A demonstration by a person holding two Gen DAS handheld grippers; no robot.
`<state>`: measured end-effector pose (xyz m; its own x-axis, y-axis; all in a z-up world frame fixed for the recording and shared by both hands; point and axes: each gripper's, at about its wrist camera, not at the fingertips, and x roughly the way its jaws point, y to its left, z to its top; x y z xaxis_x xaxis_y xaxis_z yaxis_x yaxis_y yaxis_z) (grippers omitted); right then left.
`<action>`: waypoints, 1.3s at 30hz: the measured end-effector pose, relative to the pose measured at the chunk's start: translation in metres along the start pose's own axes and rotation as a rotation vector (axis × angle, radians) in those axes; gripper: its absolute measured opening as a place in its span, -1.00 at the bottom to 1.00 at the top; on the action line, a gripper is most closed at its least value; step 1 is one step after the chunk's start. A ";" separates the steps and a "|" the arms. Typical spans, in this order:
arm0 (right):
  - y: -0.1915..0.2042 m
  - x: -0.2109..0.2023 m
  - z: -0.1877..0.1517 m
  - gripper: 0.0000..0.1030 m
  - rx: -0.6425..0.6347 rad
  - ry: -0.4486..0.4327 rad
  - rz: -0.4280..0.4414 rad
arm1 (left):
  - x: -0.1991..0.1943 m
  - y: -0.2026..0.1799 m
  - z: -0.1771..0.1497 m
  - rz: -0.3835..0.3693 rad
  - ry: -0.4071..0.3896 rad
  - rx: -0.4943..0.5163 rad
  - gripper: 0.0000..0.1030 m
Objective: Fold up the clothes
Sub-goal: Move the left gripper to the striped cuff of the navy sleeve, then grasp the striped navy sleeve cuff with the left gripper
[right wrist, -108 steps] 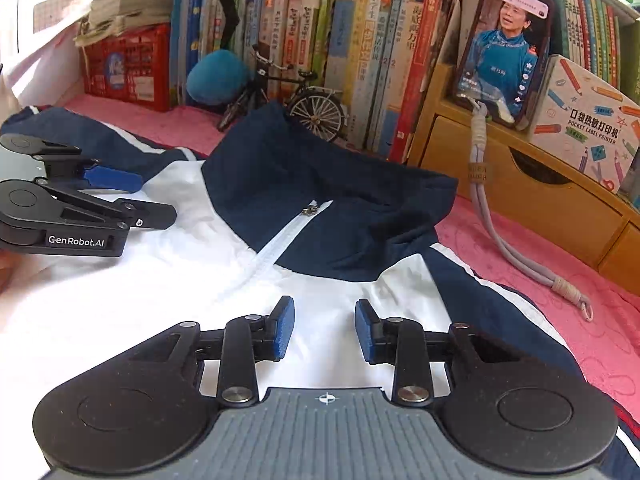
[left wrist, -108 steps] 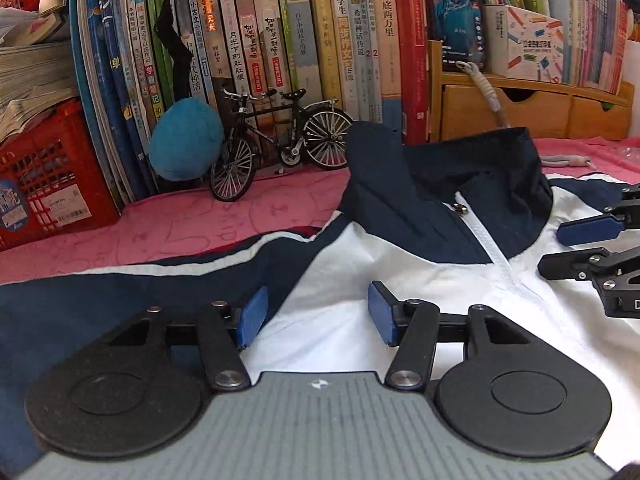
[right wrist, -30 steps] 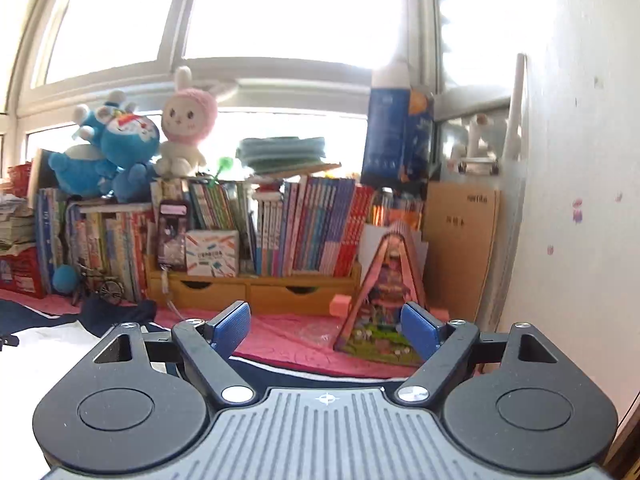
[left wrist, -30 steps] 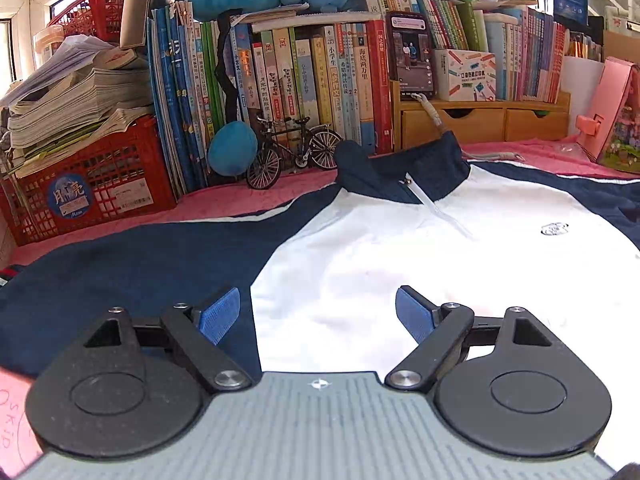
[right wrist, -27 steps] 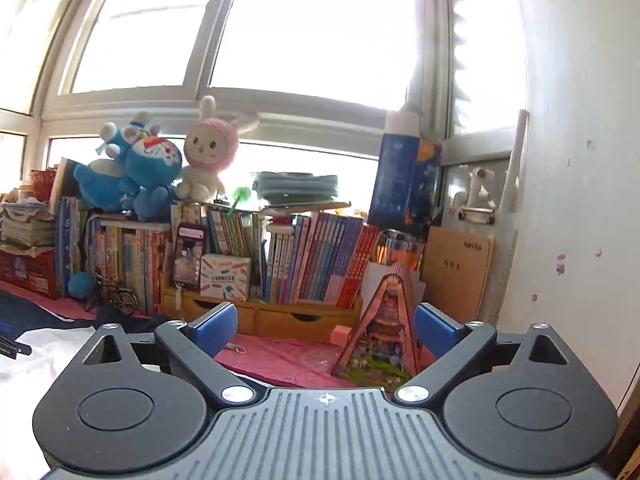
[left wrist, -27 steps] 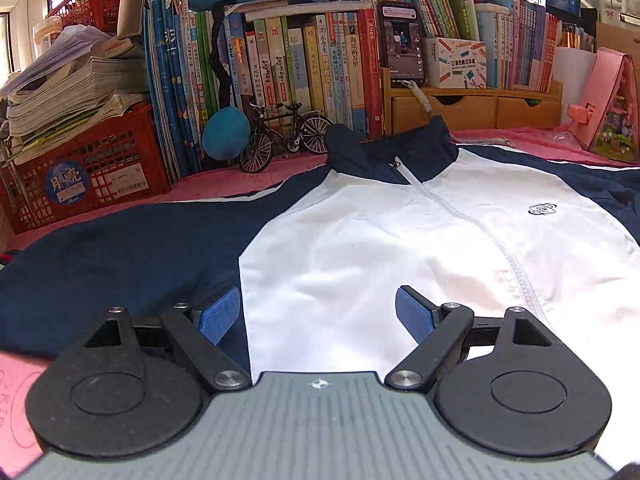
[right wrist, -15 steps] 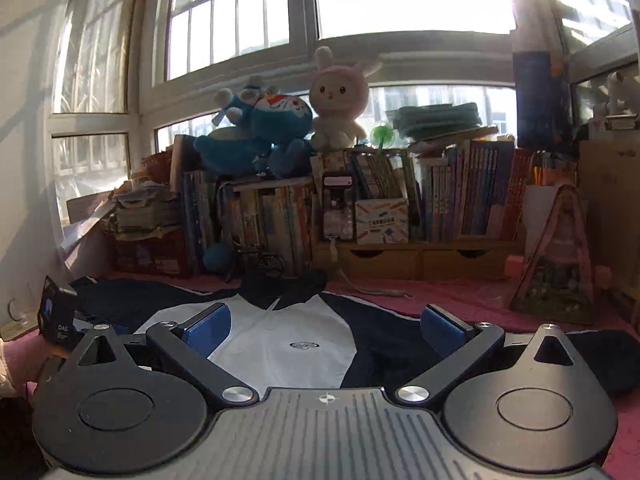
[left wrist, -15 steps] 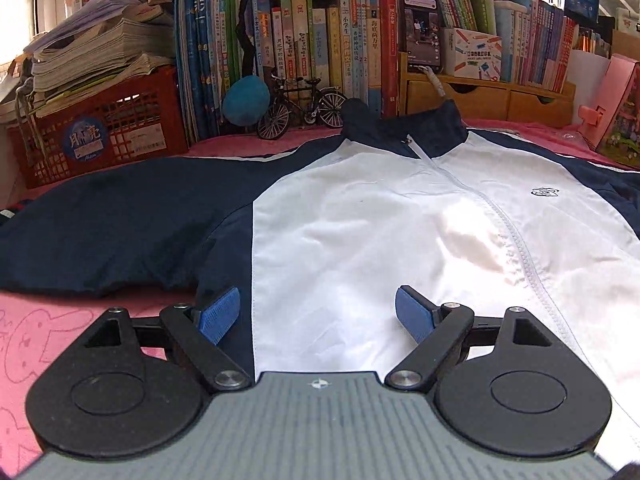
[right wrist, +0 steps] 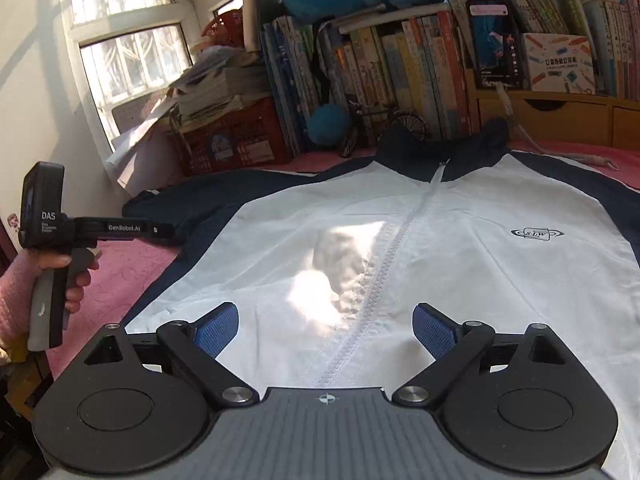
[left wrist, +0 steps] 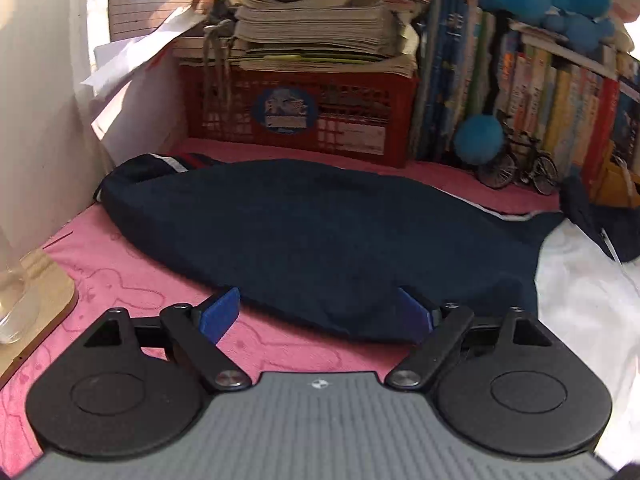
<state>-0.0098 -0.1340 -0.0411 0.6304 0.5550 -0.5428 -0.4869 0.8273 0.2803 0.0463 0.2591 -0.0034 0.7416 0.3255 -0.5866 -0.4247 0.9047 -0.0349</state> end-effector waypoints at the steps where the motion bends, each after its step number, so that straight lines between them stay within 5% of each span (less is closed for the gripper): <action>1: -0.002 0.004 -0.002 0.85 0.010 0.014 -0.002 | 0.008 0.011 0.010 0.029 -0.013 -0.026 0.66; 5: 0.002 0.013 -0.006 0.99 -0.006 0.049 -0.006 | 0.039 0.030 0.039 0.090 -0.064 -0.022 0.66; 10: 0.029 0.025 -0.010 1.00 -0.160 0.099 -0.124 | 0.086 0.012 0.048 0.019 -0.034 0.079 0.67; 13: 0.037 0.029 -0.012 1.00 -0.210 0.112 -0.149 | 0.129 0.010 0.043 0.208 0.045 0.166 0.64; 15: 0.034 0.029 -0.012 1.00 -0.198 0.113 -0.140 | 0.138 0.035 0.052 0.231 0.042 0.052 0.69; 19: 0.034 0.030 -0.012 1.00 -0.204 0.115 -0.144 | 0.157 0.076 0.071 0.419 0.067 -0.032 0.69; 22: 0.034 0.030 -0.011 1.00 -0.204 0.115 -0.144 | 0.165 0.103 0.083 0.514 0.084 -0.079 0.50; 25: 0.034 0.029 -0.011 1.00 -0.204 0.115 -0.144 | 0.153 0.107 0.085 0.426 0.021 -0.107 0.49; 28: 0.034 0.030 -0.011 1.00 -0.204 0.115 -0.144 | 0.143 0.092 0.085 0.311 -0.061 -0.019 0.49; 31: 0.034 0.030 -0.011 1.00 -0.204 0.115 -0.145 | 0.139 0.069 0.081 0.211 -0.074 0.086 0.49; 39: 0.034 0.030 -0.011 1.00 -0.204 0.114 -0.145 | 0.112 -0.008 0.063 -0.226 -0.057 0.259 0.52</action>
<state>-0.0143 -0.0905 -0.0562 0.6356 0.4090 -0.6548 -0.5154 0.8562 0.0345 0.1656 0.3057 -0.0178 0.8326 0.1171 -0.5414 -0.1059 0.9930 0.0519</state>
